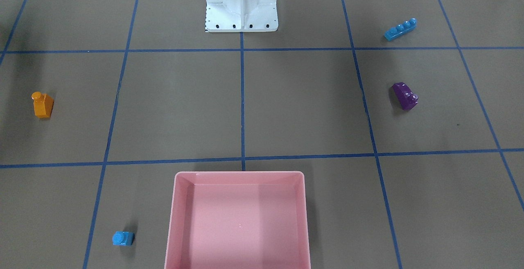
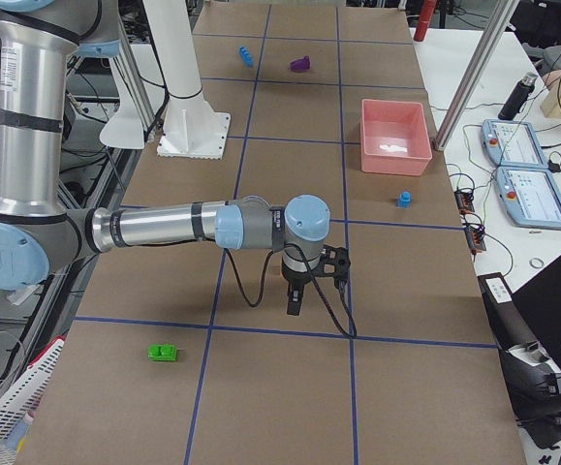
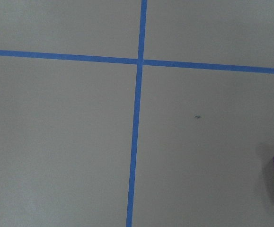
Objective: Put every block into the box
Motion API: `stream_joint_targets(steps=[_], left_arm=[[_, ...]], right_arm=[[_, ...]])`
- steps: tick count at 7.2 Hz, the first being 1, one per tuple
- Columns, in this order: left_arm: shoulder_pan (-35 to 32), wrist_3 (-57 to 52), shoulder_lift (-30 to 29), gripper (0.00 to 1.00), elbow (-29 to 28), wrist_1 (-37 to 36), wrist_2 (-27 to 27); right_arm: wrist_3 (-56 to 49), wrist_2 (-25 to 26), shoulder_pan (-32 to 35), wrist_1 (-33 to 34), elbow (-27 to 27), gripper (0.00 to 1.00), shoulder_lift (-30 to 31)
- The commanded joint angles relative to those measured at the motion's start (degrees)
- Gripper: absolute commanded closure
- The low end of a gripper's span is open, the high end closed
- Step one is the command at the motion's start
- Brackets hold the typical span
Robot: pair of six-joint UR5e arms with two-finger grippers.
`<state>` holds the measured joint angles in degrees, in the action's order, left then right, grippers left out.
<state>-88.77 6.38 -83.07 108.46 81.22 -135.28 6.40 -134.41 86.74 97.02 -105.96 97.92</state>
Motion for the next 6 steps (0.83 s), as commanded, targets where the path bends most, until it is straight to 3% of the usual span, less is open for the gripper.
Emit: stream_joint_targets(steps=[1, 2, 3, 4, 6], left_arm=[[0.08, 0.22, 0.02, 0.0, 1.75, 0.34, 0.1], [0.17, 0.3, -0.07, 0.0, 2.02, 0.34, 0.1], [0.26, 0.3, -0.07, 0.0, 2.02, 0.34, 0.1], [0.26, 0.3, -0.07, 0.0, 2.02, 0.43, 0.01], [0.26, 0.3, -0.07, 0.0, 1.93, 1.04, 0.1]], right_arm=[[-0.07, -2.24, -0.08, -0.17, -3.01, 0.0, 3.9], [-0.59, -0.52, -0.08, -3.91, -5.03, 0.0, 8.47], [-0.42, -0.24, -1.91, -13.78, -4.87, 0.0, 15.65], [-0.16, -0.06, -5.15, -18.49, -4.09, 0.0, 19.46], [-1.03, 0.29, -9.12, -18.71, -0.84, 0.02, 22.65]])
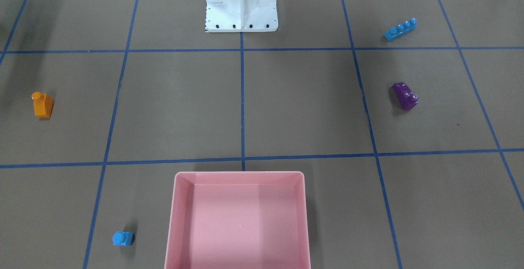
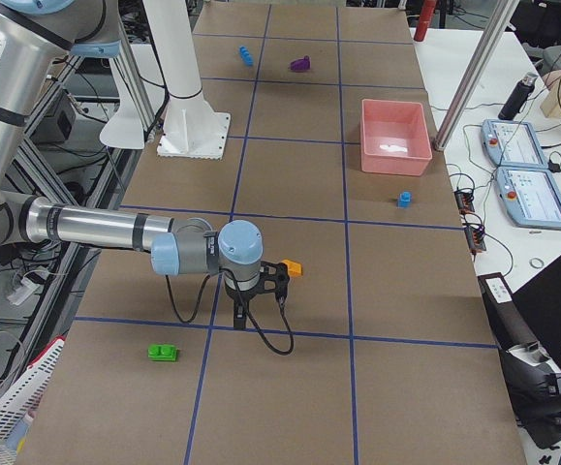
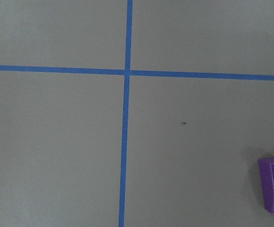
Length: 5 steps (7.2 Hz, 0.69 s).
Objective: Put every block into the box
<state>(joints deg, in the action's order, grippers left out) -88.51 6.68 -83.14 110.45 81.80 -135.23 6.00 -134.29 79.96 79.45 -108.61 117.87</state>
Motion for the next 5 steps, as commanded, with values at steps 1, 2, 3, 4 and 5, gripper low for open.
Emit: stream_joint_targets(steps=[1, 2, 3, 4, 5], left_arm=[[0.01, 0.0, 0.0, 0.0, -0.06, 0.47, 0.06], [0.01, 0.09, 0.09, 0.0, -0.06, 0.47, -0.03], [0.01, 0.09, 0.09, 0.0, 0.2, 0.56, -0.03], [0.01, 0.18, 0.09, 0.0, 0.9, 0.47, 0.06], [0.01, 0.09, 0.09, 0.0, 1.0, 0.47, 0.06]], right_arm=[[-0.81, 0.26, -4.1, -1.14, 2.87, 0.04, 3.93], [-1.33, 0.17, -5.25, -1.22, 6.01, 0.03, 3.86], [-0.82, 0.0, -6.74, -1.14, 7.09, 0.02, 3.86], [-1.33, -0.18, -7.79, -1.14, 9.1, 0.03, 3.86], [-1.08, -0.44, -8.59, -1.14, 10.16, 0.04, 3.86]])
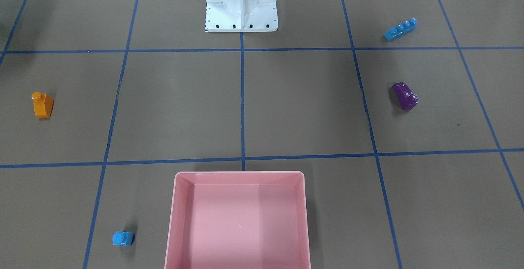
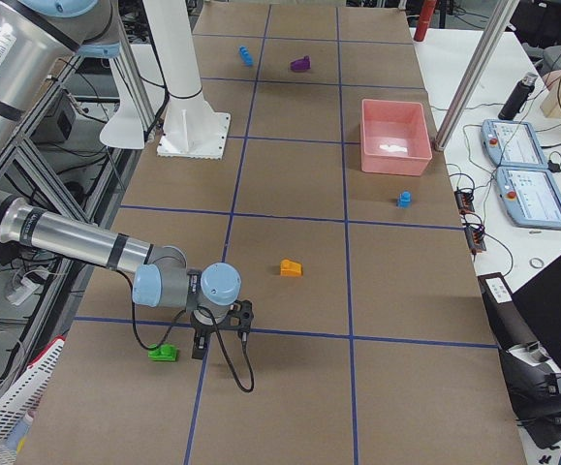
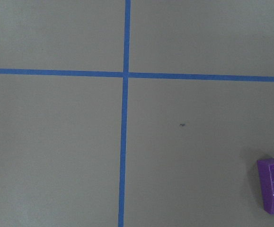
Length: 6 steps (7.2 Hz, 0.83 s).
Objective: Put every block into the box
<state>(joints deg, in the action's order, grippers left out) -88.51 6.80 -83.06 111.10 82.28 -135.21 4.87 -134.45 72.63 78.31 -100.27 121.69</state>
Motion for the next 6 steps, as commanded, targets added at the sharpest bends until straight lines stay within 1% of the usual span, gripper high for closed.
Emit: stream_joint_targets(steps=[1, 2, 3, 4, 5, 6], left_arm=[[0.0, -0.03, 0.01, 0.0, 0.35, -0.02, 0.03], [0.0, -0.03, 0.01, 0.0, 0.35, -0.02, 0.03], [0.0, -0.03, 0.01, 0.0, 0.61, -0.02, -0.06], [0.0, -0.03, -0.08, 0.0, 0.79, -0.02, 0.03], [0.0, -0.03, 0.01, 0.0, 1.05, -0.02, 0.03], [0.0, -0.03, 0.01, 0.0, 1.31, -0.02, 0.03]], right_arm=[[-0.12, -0.29, -1.7, 0.0, 2.96, 0.04, 0.04], [-0.03, -0.38, -2.49, -0.17, 4.71, 0.07, -0.05], [-2.21, -0.46, -3.1, -0.17, 5.51, 0.11, 0.04], [-7.28, -1.68, -3.46, -0.17, 7.78, 0.09, 0.13], [-7.24, -4.04, -3.81, 0.0, 7.98, 0.09, 0.13], [-7.33, -4.33, -3.99, 0.0, 8.07, 0.09, 0.13]])
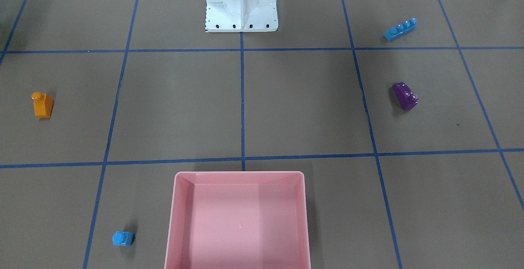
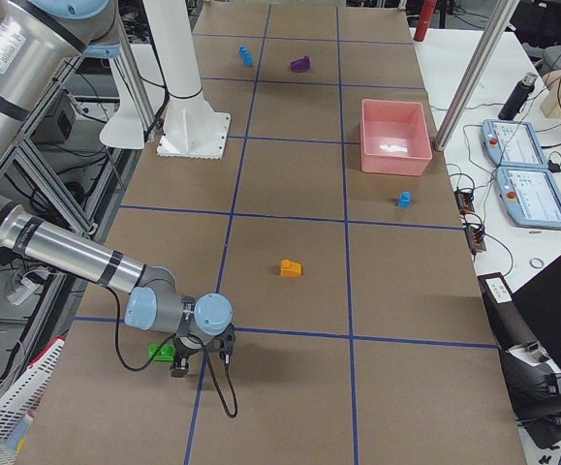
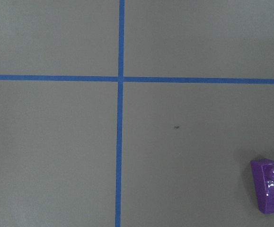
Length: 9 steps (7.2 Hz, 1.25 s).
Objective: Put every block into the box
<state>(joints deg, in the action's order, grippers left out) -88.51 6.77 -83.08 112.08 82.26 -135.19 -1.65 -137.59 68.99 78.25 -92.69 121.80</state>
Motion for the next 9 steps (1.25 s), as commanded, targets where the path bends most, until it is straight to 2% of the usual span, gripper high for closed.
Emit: stream_joint_targets(steps=[1, 5, 7, 8, 9], left_arm=[[0.0, 0.0, 0.02, 0.0, 0.33, 0.0, -0.08], [-0.09, 0.0, 0.02, 0.0, 0.68, 0.0, -0.08], [-0.09, -0.09, 0.02, 0.0, 0.86, 0.0, 0.01], [-0.09, -0.09, 0.02, 0.0, 0.86, 0.0, 0.01], [-0.09, -0.09, 0.02, 0.0, 0.86, 0.0, 0.01]], right_arm=[[-0.98, -1.27, -0.52, 0.06, 0.76, 0.09, 0.1], [-1.34, -1.98, -2.19, -0.03, 1.55, 0.15, 0.81], [-1.25, -3.99, -2.46, -0.11, 3.12, 0.23, 0.81], [-1.16, -4.96, -2.46, -0.11, 3.13, 0.29, 0.81], [-0.9, -5.14, -2.46, -0.03, 3.13, 0.45, 0.81]])
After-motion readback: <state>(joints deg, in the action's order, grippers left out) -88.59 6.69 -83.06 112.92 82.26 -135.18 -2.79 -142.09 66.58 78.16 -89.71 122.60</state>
